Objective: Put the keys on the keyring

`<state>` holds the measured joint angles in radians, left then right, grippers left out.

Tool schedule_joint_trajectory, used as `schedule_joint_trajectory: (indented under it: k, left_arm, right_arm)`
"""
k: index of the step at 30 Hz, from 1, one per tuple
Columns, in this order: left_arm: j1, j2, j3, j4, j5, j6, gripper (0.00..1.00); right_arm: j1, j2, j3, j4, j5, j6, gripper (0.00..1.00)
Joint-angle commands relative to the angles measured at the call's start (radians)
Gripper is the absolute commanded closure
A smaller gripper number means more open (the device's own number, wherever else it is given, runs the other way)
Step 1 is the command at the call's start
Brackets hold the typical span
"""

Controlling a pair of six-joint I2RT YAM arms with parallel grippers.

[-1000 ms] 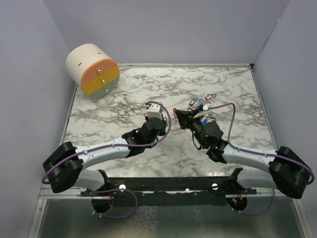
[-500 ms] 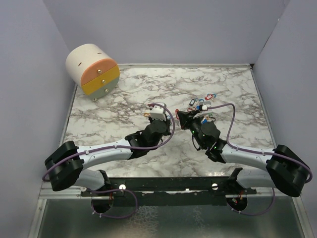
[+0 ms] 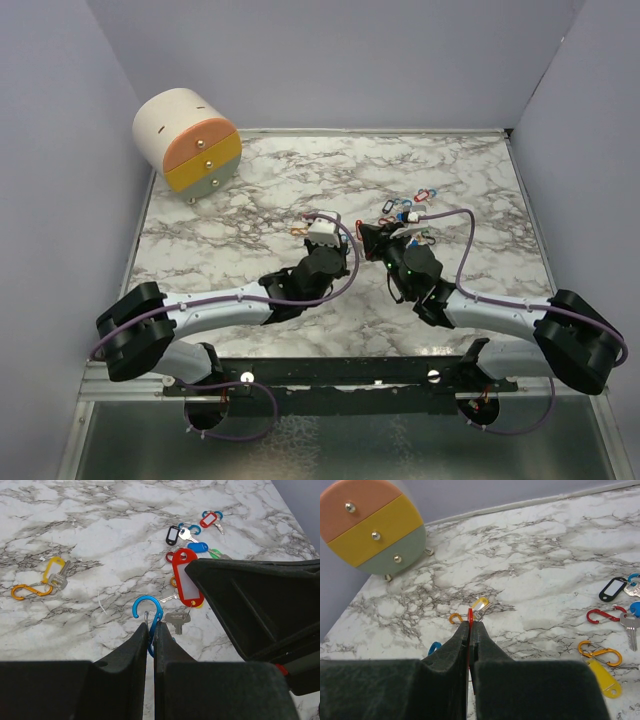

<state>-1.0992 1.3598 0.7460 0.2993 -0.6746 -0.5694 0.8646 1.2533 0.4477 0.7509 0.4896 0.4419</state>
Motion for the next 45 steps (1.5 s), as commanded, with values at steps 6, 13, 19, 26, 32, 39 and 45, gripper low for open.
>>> schedule_joint_trajectory:
  k: [6,13,19,26,32,39,45]
  left_arm:
    - [-0.025,0.04,0.048,0.074,-0.054,0.03,1.0]
    - [-0.028,0.064,0.061,0.09,-0.054,0.042,1.0]
    - [-0.028,0.08,0.068,0.101,-0.054,0.048,1.0]
    - [-0.027,0.091,0.073,0.109,-0.06,0.057,1.0]
    - [-0.028,0.102,0.083,0.113,-0.061,0.071,1.0]
    - [-0.028,0.114,0.088,0.118,-0.063,0.078,1.0]
    - [-0.028,0.116,0.09,0.119,-0.072,0.084,1.0]
  right_arm:
    - [0.002,0.014,0.035,0.005,0.047,0.025,0.99]
    - [0.002,0.01,0.036,0.004,0.046,0.028,0.99]
    - [0.002,-0.008,0.03,0.003,0.046,0.026,0.99]
    - [0.002,-0.021,0.025,-0.003,0.041,0.025,0.99]
    - [0.002,-0.03,0.017,0.0,0.037,0.023,0.99]
    - [0.002,-0.043,0.011,-0.001,0.032,0.024,0.99]
    - [0.002,-0.055,0.006,-0.007,0.029,0.022,0.99]
